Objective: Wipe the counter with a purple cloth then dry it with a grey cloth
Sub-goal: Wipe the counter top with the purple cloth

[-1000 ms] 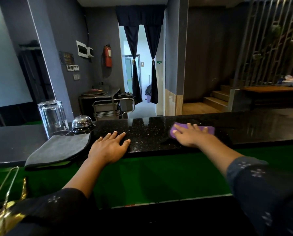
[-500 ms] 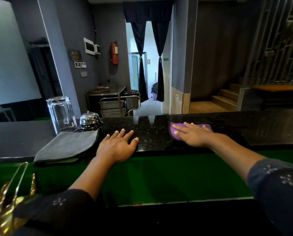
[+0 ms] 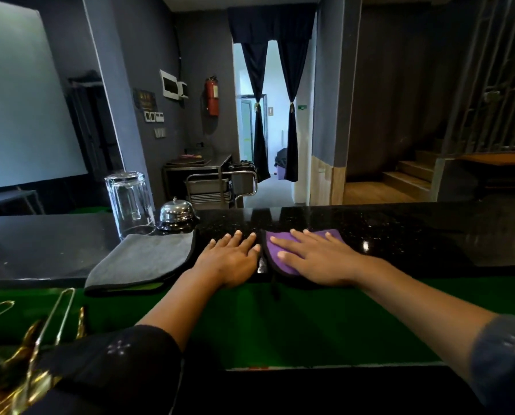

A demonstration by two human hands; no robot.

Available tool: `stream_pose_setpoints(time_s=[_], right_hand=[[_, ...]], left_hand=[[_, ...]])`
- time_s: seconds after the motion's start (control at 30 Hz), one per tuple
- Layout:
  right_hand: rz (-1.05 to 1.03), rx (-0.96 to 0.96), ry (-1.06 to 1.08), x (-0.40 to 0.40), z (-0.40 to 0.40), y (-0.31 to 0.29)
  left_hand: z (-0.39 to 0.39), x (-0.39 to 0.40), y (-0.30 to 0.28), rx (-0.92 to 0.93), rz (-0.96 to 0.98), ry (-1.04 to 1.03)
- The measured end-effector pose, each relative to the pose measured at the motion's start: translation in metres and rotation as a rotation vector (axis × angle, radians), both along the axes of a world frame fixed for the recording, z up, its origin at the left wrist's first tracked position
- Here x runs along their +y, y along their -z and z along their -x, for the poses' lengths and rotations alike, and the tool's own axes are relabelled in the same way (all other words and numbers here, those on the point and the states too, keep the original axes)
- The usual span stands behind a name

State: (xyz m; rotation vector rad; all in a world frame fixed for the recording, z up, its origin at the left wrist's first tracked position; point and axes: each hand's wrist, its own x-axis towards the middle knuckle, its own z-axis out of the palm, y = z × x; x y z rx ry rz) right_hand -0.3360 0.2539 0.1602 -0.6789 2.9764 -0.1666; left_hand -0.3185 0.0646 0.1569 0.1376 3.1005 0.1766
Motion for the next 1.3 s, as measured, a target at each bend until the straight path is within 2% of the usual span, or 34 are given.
stream_pose_setpoints(time_s=[0.17,0.37,0.57,0.73,0.9,1.0,1.07,1.2,1.3], right_hand=[[-0.016,-0.025,0.07,-0.021,0.011,-0.003],[0.001,-0.048,0.151,-0.083,0.066,-0.011],[0.021,-0.044,0.155,-0.108,0.122,-0.01],[0.004,-0.016,0.137,-0.07,0.157,-0.008],[0.018,-0.044,0.408,0.018,0.191,-0.004],[-0.01,-0.055,0.523,0.027,0.187,-0.006],[-0.029,-0.058,0.492,0.0,0.169,-0.012],[-0.028,-0.039,0.276,-0.072,0.137,-0.012],[-0.033,-0.047,0.174,-0.093,0.129,-0.007]], left_hand=[[0.025,-0.028,-0.016,0.08,-0.132,-0.101],[0.043,-0.033,0.002,0.043,0.003,-0.172],[0.047,-0.034,0.005,0.05,0.01,-0.147],[0.047,-0.034,0.002,0.046,-0.006,-0.129],[0.043,-0.034,0.003,0.056,-0.034,-0.123],[0.044,-0.033,0.005,0.102,-0.06,-0.111],[0.045,-0.033,0.007,0.127,-0.086,-0.098],[0.047,-0.032,0.006,0.091,-0.136,-0.076],[0.047,-0.032,0.003,0.073,-0.125,-0.06]])
